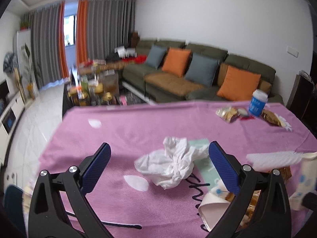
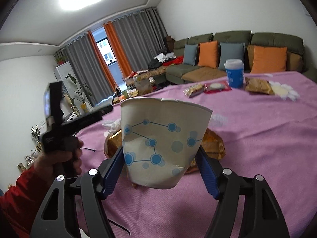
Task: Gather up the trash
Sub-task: 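Grasp the white crumpled tissue with the left gripper, then drop the tissue from the left gripper into the teal bin while the right drops the cup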
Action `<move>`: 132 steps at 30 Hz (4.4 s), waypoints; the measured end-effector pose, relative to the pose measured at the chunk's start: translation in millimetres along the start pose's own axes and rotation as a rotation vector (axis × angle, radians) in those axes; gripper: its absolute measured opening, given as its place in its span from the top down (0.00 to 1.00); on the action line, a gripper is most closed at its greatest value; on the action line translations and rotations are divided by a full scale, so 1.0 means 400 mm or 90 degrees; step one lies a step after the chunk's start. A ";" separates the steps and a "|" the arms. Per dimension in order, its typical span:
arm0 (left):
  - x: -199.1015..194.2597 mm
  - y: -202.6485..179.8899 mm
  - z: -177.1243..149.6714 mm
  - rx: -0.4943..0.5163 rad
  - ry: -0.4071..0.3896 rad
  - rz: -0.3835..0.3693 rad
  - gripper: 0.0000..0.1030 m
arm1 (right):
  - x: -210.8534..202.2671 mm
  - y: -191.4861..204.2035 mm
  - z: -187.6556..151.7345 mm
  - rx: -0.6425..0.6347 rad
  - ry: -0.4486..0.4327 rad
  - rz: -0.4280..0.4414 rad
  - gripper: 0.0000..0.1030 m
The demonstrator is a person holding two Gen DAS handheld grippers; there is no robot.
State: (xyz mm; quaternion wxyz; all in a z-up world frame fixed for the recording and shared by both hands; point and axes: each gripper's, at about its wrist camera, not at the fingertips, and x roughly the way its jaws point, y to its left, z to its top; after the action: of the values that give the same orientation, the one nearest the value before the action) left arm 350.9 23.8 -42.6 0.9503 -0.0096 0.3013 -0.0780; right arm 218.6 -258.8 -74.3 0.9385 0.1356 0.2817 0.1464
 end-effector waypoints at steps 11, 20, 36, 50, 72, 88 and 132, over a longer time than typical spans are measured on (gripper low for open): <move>0.147 0.012 -0.023 -0.065 0.141 -0.057 0.26 | -0.020 -0.020 0.010 -0.012 -0.001 -0.009 0.33; 0.170 0.004 -0.029 -0.077 0.158 -0.080 0.84 | -0.082 -0.026 0.019 -0.023 -0.039 -0.034 0.33; -0.199 0.058 -0.022 -0.109 -0.039 -0.050 0.92 | -0.140 0.058 0.046 -0.088 -0.105 0.013 0.33; -0.621 0.075 -0.180 -0.139 -0.166 0.005 0.92 | -0.193 0.204 0.036 -0.181 -0.152 0.097 0.33; -1.004 0.108 -0.398 -0.184 -0.258 0.174 0.91 | -0.119 0.492 0.005 -0.308 -0.126 0.273 0.33; -1.014 0.297 -0.508 -0.281 -0.187 0.269 0.91 | 0.117 0.766 0.001 -0.395 0.036 0.360 0.33; -0.589 0.700 -0.461 -0.354 -0.063 0.320 0.06 | 0.442 0.896 -0.026 -0.328 0.291 0.377 0.12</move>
State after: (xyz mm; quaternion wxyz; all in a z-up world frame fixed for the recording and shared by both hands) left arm 94.8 341.9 -77.0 0.9143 -0.1969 0.2577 0.2428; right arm 282.8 134.8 -48.1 0.7729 -0.0633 0.3852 0.5003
